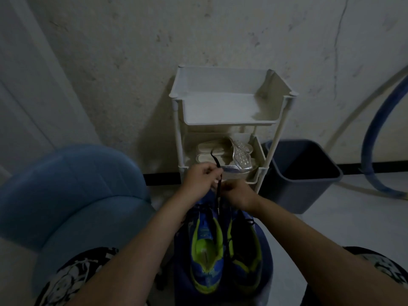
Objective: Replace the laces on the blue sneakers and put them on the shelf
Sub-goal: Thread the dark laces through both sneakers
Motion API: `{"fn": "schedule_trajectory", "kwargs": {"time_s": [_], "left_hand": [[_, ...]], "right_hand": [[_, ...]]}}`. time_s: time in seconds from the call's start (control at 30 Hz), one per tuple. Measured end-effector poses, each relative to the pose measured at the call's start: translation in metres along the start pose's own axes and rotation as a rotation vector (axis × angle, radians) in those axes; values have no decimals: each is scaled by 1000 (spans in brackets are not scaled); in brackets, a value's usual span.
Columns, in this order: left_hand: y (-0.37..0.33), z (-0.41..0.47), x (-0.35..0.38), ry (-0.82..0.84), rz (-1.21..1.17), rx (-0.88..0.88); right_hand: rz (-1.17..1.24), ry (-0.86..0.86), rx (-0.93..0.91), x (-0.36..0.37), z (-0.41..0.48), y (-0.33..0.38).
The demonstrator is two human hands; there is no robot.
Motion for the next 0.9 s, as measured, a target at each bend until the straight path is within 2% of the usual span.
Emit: {"fn": "schedule_trajectory", "kwargs": {"time_s": [0.07,0.13,0.23,0.37,0.43,0.53,0.6,0.67,0.77,0.9], "left_hand": [[-7,-2,-11,-44,-99,16],[-7,-5,-17,-58,-103,26],[0,-6,-20,-50,-52,-2],[20,-1,-15,64,39,-91],[32,0,-11,119,184,-133],[42,-5,11,318,359,-164],[43,-10,21,396,411,-163],[40,-9,19,376,448,-129],[32,-5,12,290,380,-109],[5,-4,-9,32,41,-18]], "right_hand": [[-126,104,14,12,-1,0],[-199,147,15,17,-1,2],[-160,136,31,15,0,1],[44,-46,-62,-4,1,17],[206,-125,-136,-15,-4,31],[428,-152,-217,-25,-11,45],[461,-154,-230,-26,-13,48],[446,-147,-223,-24,-13,47],[408,-139,-175,-22,-12,40],[350,-44,34,-11,-9,22]]}}
Point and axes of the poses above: each hand's wrist, its own z-axis towards the middle knuckle, its own x-axis out of the palm, y = z × x, the point moved 9 cm from there along z, towards the middle knuckle, and after that the axes turned 8 degrees about y, right-handed, at the moved point
